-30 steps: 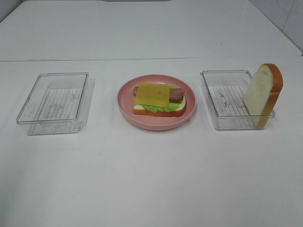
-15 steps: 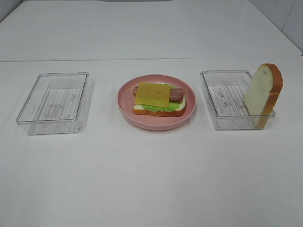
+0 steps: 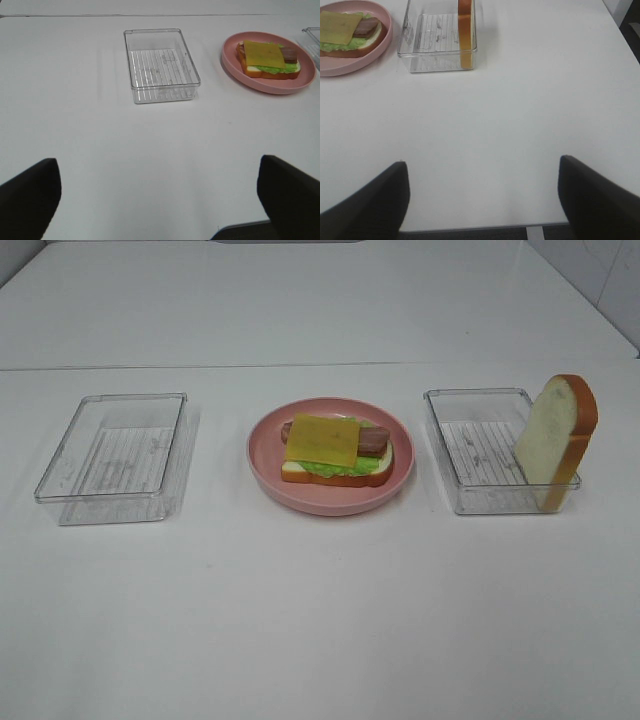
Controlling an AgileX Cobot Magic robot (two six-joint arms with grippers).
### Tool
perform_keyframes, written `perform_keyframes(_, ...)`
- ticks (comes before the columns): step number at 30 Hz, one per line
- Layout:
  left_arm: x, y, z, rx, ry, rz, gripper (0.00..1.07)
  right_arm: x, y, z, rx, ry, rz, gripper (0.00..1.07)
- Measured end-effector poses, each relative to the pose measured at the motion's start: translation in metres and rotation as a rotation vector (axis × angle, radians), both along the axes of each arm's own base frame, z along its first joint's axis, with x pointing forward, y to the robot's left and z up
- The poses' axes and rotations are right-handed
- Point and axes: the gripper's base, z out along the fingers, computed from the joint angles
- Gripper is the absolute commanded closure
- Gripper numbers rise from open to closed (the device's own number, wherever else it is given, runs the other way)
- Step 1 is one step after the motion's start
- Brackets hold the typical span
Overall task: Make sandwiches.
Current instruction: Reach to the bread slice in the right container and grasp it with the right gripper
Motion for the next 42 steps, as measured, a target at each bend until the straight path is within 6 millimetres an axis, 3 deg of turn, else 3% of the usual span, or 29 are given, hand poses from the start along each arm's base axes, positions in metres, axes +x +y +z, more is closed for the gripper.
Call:
perform_keyframes(38,0.0009,-0.0011,0.0,-0.004,0.0,0.074,0.04,0.0,0.0,0.0,0.0,0.0,0.0,0.27)
perform_keyframes(42,0.0009,-0.0011,0.0,-0.004,0.0,0.074,0.04,0.0073,0.0,0.0091,-0.005,0.043,-0.002,0.27)
